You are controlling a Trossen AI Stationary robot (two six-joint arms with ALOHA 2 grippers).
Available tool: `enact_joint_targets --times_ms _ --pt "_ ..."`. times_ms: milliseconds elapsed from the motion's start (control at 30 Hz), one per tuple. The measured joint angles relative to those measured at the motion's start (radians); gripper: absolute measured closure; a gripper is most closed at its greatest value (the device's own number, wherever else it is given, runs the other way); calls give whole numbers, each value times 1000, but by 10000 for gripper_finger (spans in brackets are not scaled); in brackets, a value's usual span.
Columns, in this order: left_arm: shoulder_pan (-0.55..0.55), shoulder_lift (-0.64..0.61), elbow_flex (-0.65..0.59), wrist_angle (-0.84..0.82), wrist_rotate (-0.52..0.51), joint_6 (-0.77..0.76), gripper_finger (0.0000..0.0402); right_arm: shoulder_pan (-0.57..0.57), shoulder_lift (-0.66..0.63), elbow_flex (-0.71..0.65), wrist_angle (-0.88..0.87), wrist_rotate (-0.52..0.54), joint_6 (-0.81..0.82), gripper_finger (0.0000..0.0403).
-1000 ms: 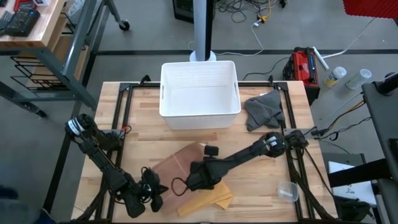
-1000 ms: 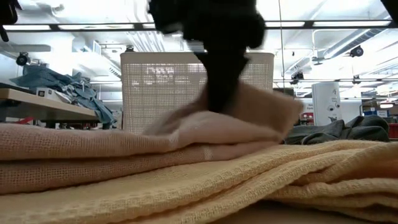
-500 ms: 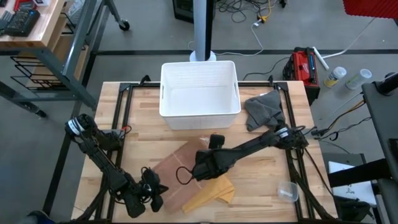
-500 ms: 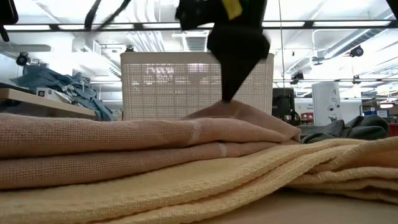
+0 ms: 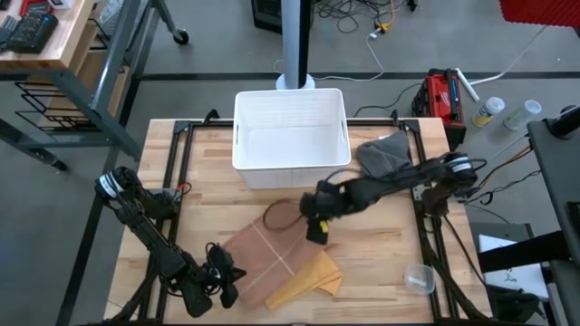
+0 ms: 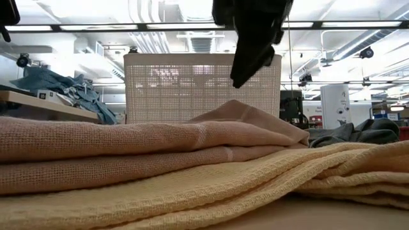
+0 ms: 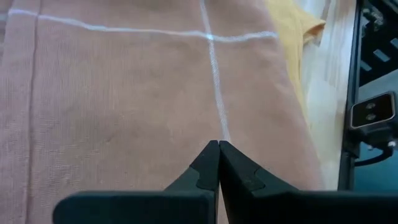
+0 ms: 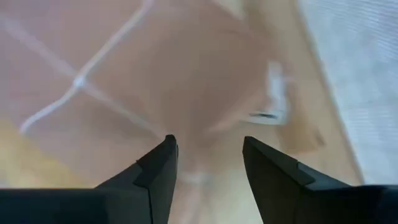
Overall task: Fold towel
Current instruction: Fold the brown squared towel
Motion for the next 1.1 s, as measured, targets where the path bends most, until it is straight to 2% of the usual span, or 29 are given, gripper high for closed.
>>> enact_joint_targets --times_ms 100,333,500,600,800,900,967,1100 --pt "1 0 0 2 0 25 402 -48 -37 -66 53 -25 -11 211" --pt "7 1 2 24 -7 77 401 -155 -1 -125 174 -313 -70 171" --pt "19 5 2 26 -22 97 402 -169 38 -133 233 -381 -75 163" --pt "26 12 0 23 -23 114 401 -166 70 -137 274 -427 -68 163" --pt "30 13 0 24 -28 132 402 -164 158 -137 346 -433 -37 166" --pt "30 13 0 24 -36 141 402 -161 200 -136 407 -511 -37 172" --pt "32 13 0 23 -42 144 402 -157 215 -131 436 -560 -24 181" --pt "35 13 -4 24 -44 144 402 -138 231 -126 490 -565 2 219"
